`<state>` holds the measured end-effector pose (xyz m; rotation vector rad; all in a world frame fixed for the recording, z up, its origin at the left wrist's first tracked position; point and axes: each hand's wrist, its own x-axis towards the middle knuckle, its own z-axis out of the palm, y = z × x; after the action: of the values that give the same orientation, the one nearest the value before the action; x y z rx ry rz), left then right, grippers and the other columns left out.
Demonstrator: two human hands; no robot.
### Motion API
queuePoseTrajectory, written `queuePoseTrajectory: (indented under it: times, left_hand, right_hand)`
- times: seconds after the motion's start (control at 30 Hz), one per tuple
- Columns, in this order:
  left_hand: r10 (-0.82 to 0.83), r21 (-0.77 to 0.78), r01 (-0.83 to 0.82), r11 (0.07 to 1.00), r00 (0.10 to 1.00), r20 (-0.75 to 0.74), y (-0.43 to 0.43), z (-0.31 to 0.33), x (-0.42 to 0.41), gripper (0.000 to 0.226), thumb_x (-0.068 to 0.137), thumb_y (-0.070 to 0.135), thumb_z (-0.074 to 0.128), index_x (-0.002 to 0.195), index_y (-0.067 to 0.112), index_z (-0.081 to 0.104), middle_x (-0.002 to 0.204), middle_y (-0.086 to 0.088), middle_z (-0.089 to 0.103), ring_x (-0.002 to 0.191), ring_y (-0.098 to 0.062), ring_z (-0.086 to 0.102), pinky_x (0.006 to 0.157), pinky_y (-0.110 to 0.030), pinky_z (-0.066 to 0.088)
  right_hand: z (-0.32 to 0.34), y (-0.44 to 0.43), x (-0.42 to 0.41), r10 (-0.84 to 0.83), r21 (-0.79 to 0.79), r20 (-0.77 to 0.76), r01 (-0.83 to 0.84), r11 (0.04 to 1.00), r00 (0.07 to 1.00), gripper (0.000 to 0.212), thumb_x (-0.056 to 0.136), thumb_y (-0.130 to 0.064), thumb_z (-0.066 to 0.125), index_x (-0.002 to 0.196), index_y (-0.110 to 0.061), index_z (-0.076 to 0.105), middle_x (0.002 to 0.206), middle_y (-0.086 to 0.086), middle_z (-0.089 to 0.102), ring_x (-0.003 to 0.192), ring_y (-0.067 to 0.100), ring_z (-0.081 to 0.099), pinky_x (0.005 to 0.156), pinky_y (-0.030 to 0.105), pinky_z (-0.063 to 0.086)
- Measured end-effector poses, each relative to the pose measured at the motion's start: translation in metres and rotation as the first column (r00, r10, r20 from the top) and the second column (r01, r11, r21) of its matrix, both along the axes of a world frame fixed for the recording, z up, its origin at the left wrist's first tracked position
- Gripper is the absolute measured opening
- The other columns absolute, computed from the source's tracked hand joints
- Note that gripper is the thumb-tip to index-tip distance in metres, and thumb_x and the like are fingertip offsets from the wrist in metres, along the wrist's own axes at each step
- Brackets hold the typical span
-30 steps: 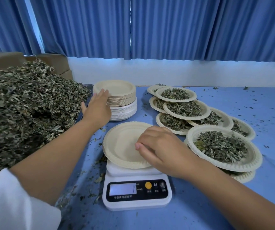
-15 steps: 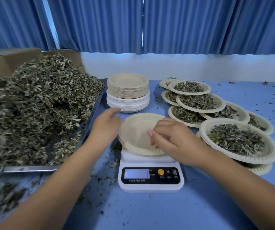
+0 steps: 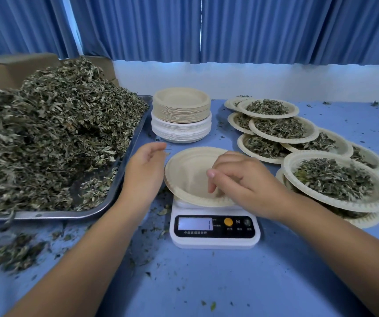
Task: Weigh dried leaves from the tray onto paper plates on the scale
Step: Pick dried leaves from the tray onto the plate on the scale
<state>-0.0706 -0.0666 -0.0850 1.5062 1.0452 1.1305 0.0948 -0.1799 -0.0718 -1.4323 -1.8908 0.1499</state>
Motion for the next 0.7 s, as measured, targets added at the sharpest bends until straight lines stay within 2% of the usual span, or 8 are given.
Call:
queuePoseTrajectory:
  times: [0.1,0.17,0.23,0.27,0.33,0.43,0.57,0.7]
  left_hand:
    - [0.012,-0.045,-0.010,0.999,0.999,0.037,0.002,0.000,-0.001,0.025,0.096,0.019,0.047,0.113,0.026,0.064,0.079,0.017,0.059,0.054,0.018,0.051,0.053,-0.001,0.041]
    - [0.013,-0.081,-0.007,0.997,0.998,0.065,0.003,0.002,-0.001,0.025,0.094,0.020,0.048,0.113,0.025,0.064,0.095,0.013,0.064,0.080,0.012,0.059,0.075,-0.010,0.049]
    - [0.026,-0.144,-0.011,0.990,0.994,0.102,0.002,0.004,0.000,0.023,0.093,0.021,0.051,0.112,0.020,0.063,0.109,0.007,0.064,0.103,-0.004,0.059,0.092,-0.027,0.048]
    - [0.038,-0.195,-0.013,0.981,0.991,0.127,0.003,0.005,0.001,0.021,0.093,0.021,0.052,0.110,0.017,0.062,0.110,0.004,0.064,0.104,-0.008,0.059,0.090,-0.029,0.049]
    - [0.063,-0.317,-0.001,0.949,0.981,0.186,0.004,0.006,0.002,0.015,0.093,0.018,0.052,0.105,0.013,0.060,0.106,0.001,0.063,0.093,-0.010,0.061,0.077,-0.028,0.052]
    - [0.087,-0.469,0.044,0.882,0.964,0.253,0.004,0.006,0.002,0.014,0.094,0.019,0.051,0.101,0.009,0.059,0.100,-0.002,0.062,0.073,-0.014,0.059,0.057,-0.028,0.049]
    - [0.089,-0.545,0.083,0.834,0.956,0.281,0.006,0.002,0.003,0.018,0.096,0.022,0.048,0.103,0.007,0.056,0.096,-0.004,0.061,0.074,-0.016,0.059,0.057,-0.029,0.048]
    - [0.098,-0.583,0.119,0.804,0.940,0.327,0.010,0.000,0.002,0.018,0.096,0.020,0.049,0.093,0.004,0.055,0.094,-0.009,0.060,0.073,-0.018,0.057,0.056,-0.028,0.049]
  right_hand:
    - [0.009,-0.004,0.007,-0.096,0.121,-0.055,0.102,0.987,0.994,0.040,0.096,-0.034,0.045,0.069,-0.017,0.070,0.063,-0.014,0.055,0.072,0.008,0.054,0.074,0.020,0.040]
    - [0.013,-0.010,0.013,-0.164,0.177,-0.051,0.171,0.969,0.985,0.045,0.095,-0.036,0.041,0.064,-0.017,0.066,0.054,-0.018,0.051,0.061,0.005,0.052,0.063,0.014,0.035]
    - [0.011,-0.020,0.022,-0.259,0.212,-0.028,0.259,0.942,0.965,0.051,0.093,-0.037,0.038,0.055,-0.011,0.060,0.048,-0.013,0.052,0.049,0.008,0.050,0.050,0.018,0.032]
    - [0.009,-0.025,0.026,-0.306,0.212,-0.006,0.300,0.930,0.952,0.053,0.091,-0.039,0.037,0.051,-0.009,0.055,0.044,-0.006,0.049,0.045,0.014,0.047,0.046,0.024,0.031]
    - [0.006,-0.035,0.030,-0.326,0.164,0.074,0.311,0.936,0.942,0.051,0.089,-0.040,0.036,0.047,-0.011,0.041,0.039,0.001,0.038,0.040,0.018,0.037,0.044,0.033,0.029]
    - [0.002,-0.046,0.031,-0.154,0.025,0.305,0.154,0.988,0.940,0.044,0.088,-0.037,0.040,0.050,-0.016,0.033,0.044,0.001,0.031,0.040,0.013,0.029,0.044,0.033,0.031]
    - [0.000,-0.054,0.033,-0.030,-0.111,0.347,0.073,0.991,0.937,0.038,0.080,-0.042,0.054,0.049,-0.023,0.043,0.043,-0.008,0.036,0.042,0.008,0.037,0.047,0.024,0.032]
    - [0.002,-0.061,0.034,0.021,-0.321,0.338,0.095,0.942,0.941,0.053,0.066,-0.073,0.063,0.056,-0.022,0.054,0.049,-0.010,0.048,0.049,0.010,0.048,0.051,0.026,0.040]
